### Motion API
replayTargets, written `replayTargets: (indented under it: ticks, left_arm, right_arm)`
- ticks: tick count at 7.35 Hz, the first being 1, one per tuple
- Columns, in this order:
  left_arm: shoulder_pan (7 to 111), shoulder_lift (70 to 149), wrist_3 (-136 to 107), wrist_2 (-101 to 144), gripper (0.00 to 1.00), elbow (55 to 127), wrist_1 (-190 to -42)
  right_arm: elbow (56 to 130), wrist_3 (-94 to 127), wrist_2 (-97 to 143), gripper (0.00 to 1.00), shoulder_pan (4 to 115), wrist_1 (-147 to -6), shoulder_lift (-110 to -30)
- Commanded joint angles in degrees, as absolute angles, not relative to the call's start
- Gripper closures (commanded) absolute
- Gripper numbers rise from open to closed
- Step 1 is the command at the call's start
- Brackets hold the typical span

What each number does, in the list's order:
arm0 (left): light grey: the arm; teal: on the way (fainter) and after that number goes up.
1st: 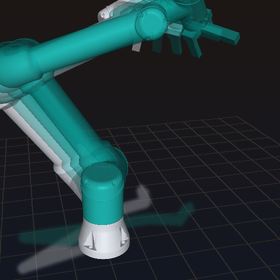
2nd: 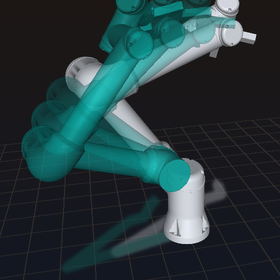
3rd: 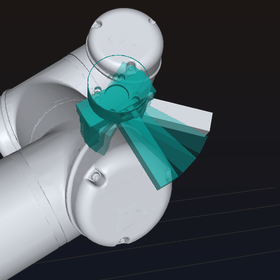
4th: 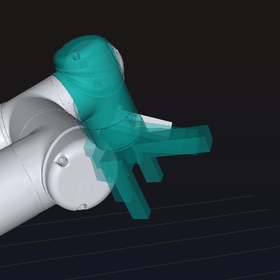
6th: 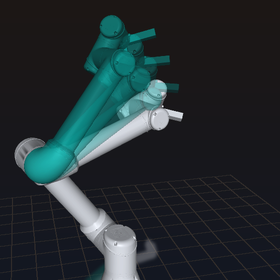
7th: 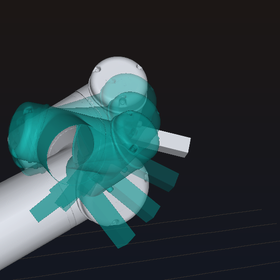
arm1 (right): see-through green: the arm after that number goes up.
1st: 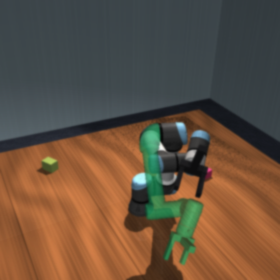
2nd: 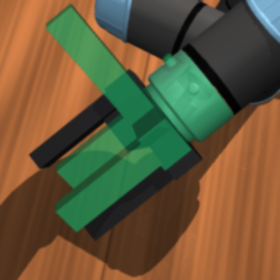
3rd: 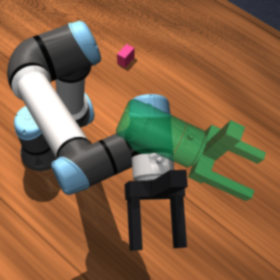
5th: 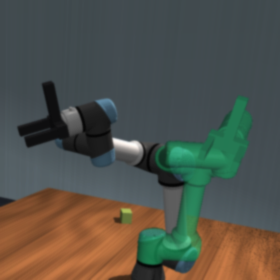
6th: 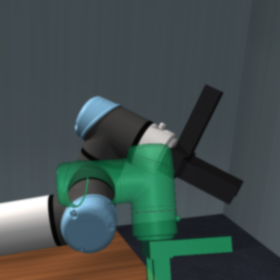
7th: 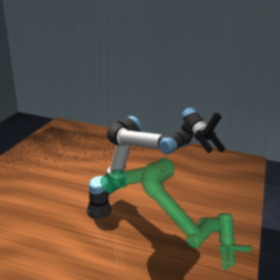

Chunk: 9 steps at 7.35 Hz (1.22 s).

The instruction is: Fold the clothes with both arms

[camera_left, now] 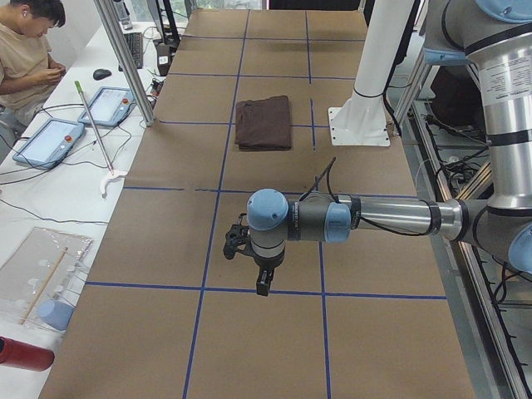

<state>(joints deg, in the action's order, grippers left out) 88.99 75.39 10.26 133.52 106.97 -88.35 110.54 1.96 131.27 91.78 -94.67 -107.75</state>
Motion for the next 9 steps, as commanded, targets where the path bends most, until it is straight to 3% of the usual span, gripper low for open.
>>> replayTargets:
  ticks: [1,2,9]
  left_arm:
    - [89.03,75.41,10.28,133.59,0.00,107.05,-88.33]
    - [89.03,75.58,10.28,133.59,0.00,107.05,-88.33]
    - [88.77,77.69,9.67,133.59,0.00,105.83,-88.94]
  right_arm:
    - [107.43,2.38,131.13,0.00,91.49,-95.18,-102.42]
    - [103.92,1.76,131.05,0.00,91.58,-94.84,-100.57]
    - [104.06,1.76,131.48,0.00,91.76,-94.48,-101.25]
